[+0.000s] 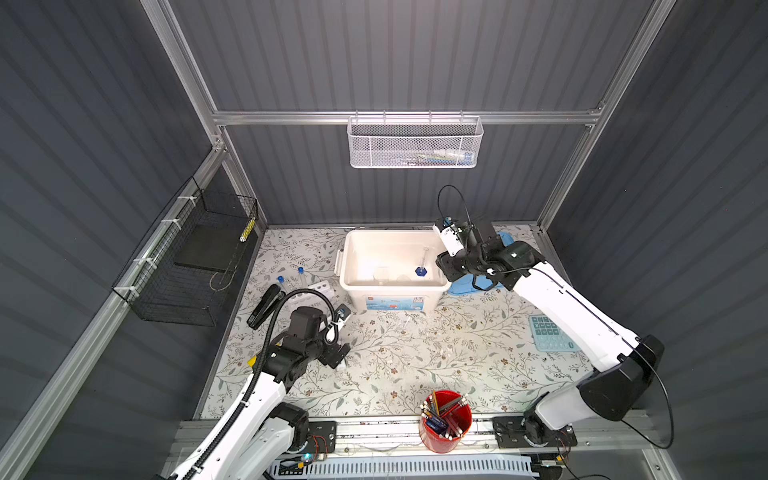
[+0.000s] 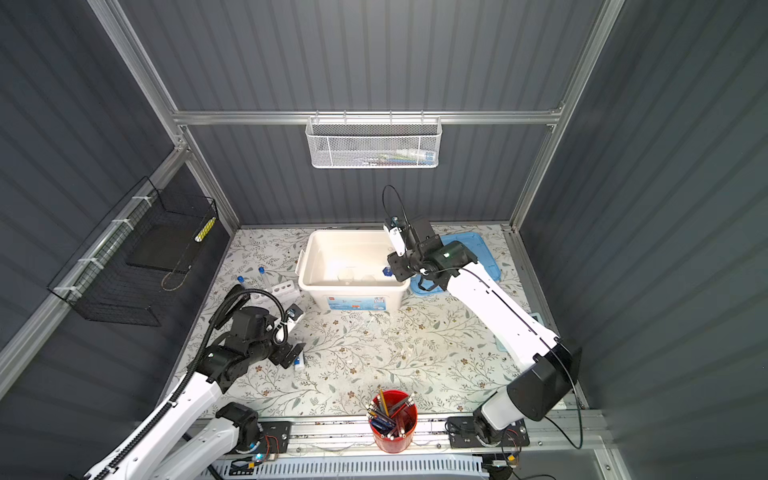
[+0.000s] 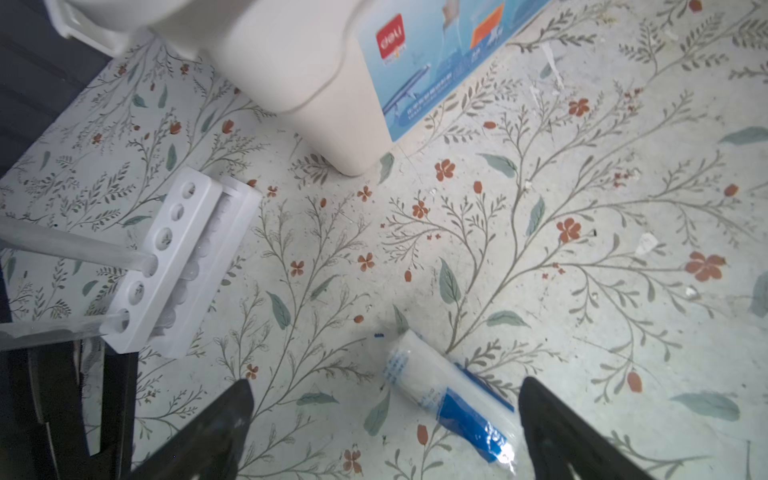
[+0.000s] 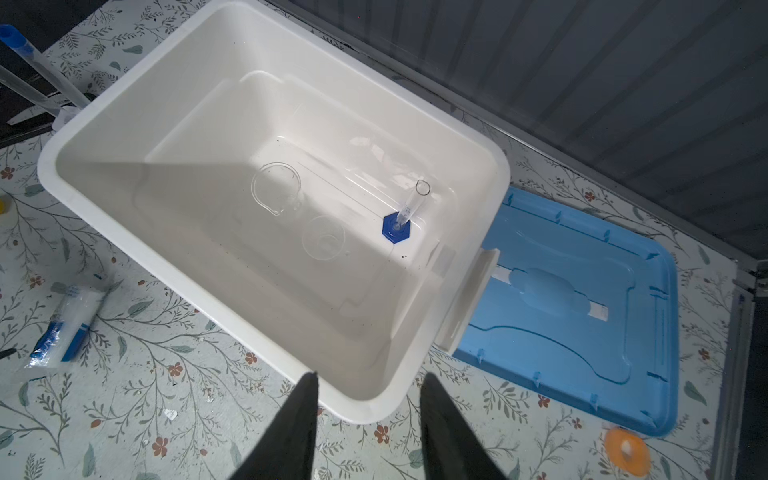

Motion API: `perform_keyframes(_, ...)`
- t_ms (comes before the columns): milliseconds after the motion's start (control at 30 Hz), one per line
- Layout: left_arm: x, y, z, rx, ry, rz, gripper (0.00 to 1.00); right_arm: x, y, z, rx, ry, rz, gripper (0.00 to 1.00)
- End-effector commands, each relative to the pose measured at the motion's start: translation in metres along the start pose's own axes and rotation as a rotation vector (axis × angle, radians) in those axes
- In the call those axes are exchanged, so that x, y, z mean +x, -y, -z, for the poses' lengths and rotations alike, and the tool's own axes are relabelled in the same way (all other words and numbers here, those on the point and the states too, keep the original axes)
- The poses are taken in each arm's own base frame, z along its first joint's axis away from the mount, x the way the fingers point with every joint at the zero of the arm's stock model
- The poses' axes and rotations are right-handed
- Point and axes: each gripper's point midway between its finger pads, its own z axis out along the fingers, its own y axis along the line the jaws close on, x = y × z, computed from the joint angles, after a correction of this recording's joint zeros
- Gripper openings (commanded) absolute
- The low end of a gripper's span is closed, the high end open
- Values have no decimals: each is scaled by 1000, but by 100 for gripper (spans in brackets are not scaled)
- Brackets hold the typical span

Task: Organize the chemistry lab equipment

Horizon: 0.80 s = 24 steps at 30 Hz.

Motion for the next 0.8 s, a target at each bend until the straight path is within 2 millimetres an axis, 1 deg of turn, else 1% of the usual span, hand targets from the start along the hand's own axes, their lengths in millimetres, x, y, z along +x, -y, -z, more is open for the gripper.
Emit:
perform_keyframes(0,5,10,-1,45,-3,-68,100,5,0,-7,-10,-4,-27,43)
perform_keyframes(133,14,18,-5,98,-51,-107,100,8,3,-11,-2,-20,-31,43)
perform_keyframes(233,30,22,-7,109,-101,-179,100,12,6,-12,1,-29,-41,43)
perform_keyframes(367,46,28,-4,115,-130,-219,100,18,6,-15,-3,-46,-54,43)
perform_keyframes(500,53,32,0,127,-140,-226,100,16,4,-17,-10,-46,-65,43)
perform_keyframes(667,73,36,6,137,-195,-286,100,15,2,-20,-21,-59,-73,43)
perform_keyframes(700,76,37,6,135,-199,-293,100,14,2,-20,-22,-59,-75,43)
perform_keyframes(767,74,37,7,130,-186,-292,100,15,2,-20,-23,-62,-83,43)
